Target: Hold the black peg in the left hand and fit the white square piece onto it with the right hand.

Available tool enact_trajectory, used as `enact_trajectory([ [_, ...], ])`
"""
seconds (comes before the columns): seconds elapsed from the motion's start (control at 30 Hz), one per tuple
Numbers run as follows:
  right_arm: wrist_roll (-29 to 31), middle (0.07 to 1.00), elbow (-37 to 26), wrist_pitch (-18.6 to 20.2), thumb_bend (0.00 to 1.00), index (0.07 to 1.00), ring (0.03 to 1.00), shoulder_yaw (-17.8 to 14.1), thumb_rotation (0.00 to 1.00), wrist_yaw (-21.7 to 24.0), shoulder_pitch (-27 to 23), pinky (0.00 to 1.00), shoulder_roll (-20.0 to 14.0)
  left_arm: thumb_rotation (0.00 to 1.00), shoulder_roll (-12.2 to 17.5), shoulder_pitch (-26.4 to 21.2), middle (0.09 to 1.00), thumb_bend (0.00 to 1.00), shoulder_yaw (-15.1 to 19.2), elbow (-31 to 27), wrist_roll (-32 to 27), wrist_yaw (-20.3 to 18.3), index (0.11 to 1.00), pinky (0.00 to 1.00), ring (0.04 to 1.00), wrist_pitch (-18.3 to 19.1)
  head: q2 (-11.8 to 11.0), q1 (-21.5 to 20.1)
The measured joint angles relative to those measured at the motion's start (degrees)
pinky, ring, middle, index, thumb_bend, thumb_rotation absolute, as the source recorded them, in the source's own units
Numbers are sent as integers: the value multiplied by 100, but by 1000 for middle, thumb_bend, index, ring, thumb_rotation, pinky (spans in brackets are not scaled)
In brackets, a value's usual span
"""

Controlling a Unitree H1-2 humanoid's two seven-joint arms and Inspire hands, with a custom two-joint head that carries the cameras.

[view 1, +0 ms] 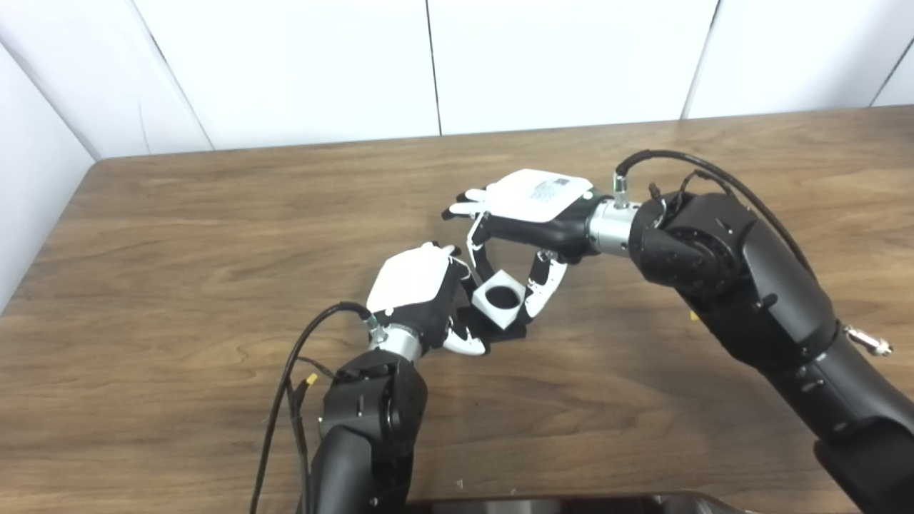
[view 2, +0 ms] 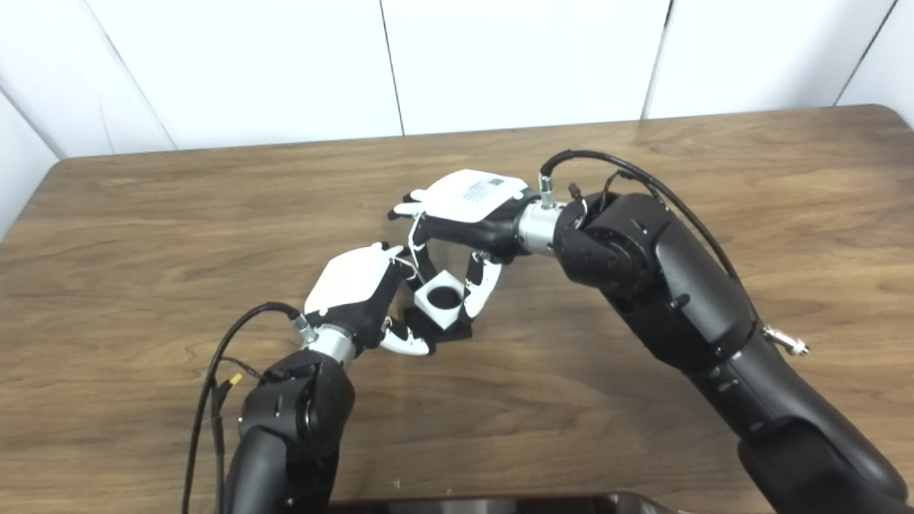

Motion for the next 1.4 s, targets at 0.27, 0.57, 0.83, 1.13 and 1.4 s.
enact_trajectory([
  [0.27, -112, 957, 9, -31, 525, 492, 1000, 64, 145, -1, 2, 921, -4, 65, -6, -2, 945, 525, -4, 1, 0, 0, 489, 1000, 1000, 0, -9, 9],
  [0.57, -246, 955, 59, -90, 525, 492, 1000, 73, 147, -10, 16, 921, -6, 64, -51, -2, 944, 525, -8, 2, 0, -9, 488, 1000, 1000, 0, -18, 9],
  [0.83, -263, 957, 206, -101, 978, 646, 1000, 52, 311, -16, 55, 937, -38, 64, -76, 0, 937, 525, 9, -1, 1, -88, 488, 1000, 1000, 7, -35, 26],
  [1.13, -255, 963, 249, -94, 1000, 665, 1000, -30, 396, -16, 56, 940, -44, 64, -75, 0, 934, 525, 20, -2, -6, -96, 488, 1000, 1000, 4, -35, 26],
  [1.4, -202, 971, 251, -59, 1000, 691, 1000, -230, 386, -17, 65, 944, -103, 65, -74, -1, 933, 525, 18, -2, 3, -103, 489, 1000, 1000, 2, -35, 26],
])
